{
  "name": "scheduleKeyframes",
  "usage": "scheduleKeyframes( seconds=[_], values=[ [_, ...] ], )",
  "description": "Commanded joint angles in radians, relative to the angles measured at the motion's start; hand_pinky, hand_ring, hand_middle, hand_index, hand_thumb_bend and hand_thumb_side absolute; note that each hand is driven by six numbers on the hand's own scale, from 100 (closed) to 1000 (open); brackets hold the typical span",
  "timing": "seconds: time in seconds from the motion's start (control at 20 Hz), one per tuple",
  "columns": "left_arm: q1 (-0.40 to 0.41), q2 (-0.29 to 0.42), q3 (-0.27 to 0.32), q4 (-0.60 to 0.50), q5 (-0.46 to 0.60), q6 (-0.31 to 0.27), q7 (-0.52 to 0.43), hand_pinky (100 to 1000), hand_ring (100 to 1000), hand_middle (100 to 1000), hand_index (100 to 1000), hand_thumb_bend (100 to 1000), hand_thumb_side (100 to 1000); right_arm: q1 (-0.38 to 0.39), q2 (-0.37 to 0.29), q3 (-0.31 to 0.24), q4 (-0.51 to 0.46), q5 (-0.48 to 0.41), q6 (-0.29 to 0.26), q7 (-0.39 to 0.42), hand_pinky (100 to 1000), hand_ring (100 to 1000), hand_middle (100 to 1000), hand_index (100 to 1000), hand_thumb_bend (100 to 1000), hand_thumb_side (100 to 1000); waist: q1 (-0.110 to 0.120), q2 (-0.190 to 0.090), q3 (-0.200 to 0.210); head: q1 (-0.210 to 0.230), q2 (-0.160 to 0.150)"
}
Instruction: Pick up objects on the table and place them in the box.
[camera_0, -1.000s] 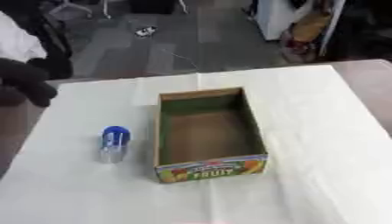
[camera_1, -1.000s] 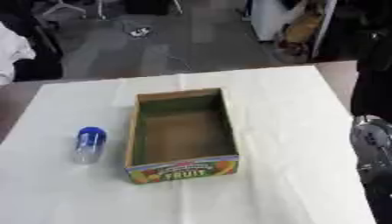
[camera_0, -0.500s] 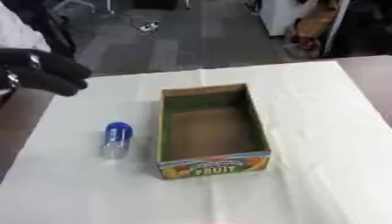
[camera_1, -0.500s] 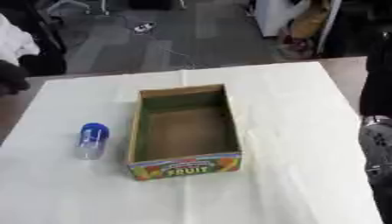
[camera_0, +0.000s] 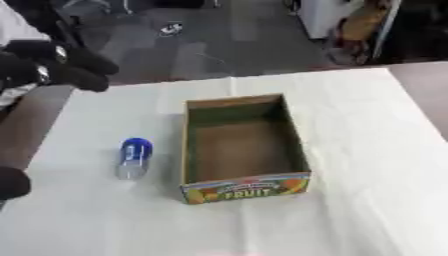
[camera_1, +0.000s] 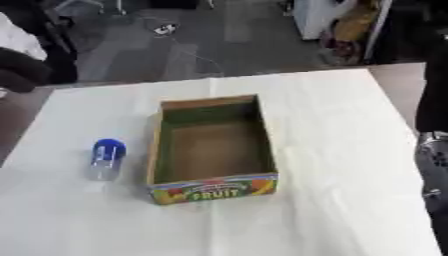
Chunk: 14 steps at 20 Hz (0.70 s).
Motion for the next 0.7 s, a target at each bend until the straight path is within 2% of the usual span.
scheduleKeyframes(
  seconds=[0.05,0.1,0.15,0.35,0.7],
  values=[
    [-0.037,0.028,-0.004,0.034,-0.028,0.01,-0.014,664,728,858,889,560,879,-0.019,-0.025,-0.003,-0.01,-0.005,-0.131,0.139,238,311,416,521,106,1000,0.001,-0.007,-0.003,0.018,-0.001],
    [-0.048,0.024,-0.009,0.052,-0.034,0.007,-0.02,662,725,856,888,478,833,-0.021,-0.024,-0.003,-0.01,-0.005,-0.13,0.139,238,311,416,521,105,1000,0.002,-0.005,-0.004,0.021,-0.001],
    [-0.056,0.02,-0.012,0.07,-0.039,0.004,-0.027,661,723,853,883,567,867,-0.023,-0.024,-0.003,-0.01,-0.006,-0.128,0.139,239,311,416,521,105,1000,0.002,-0.004,-0.006,0.023,-0.003],
    [-0.086,0.004,-0.022,0.134,-0.059,-0.013,-0.047,660,720,847,875,584,850,-0.032,-0.02,-0.002,-0.01,-0.007,-0.121,0.138,240,311,416,521,106,1000,0.003,0.002,-0.011,0.032,-0.01],
    [-0.118,-0.028,-0.032,0.244,-0.139,-0.037,-0.073,674,726,839,877,625,837,-0.059,-0.002,-0.004,-0.01,-0.008,-0.106,0.131,241,310,416,520,100,1000,0.001,0.016,-0.03,0.056,-0.042]
  ],
)
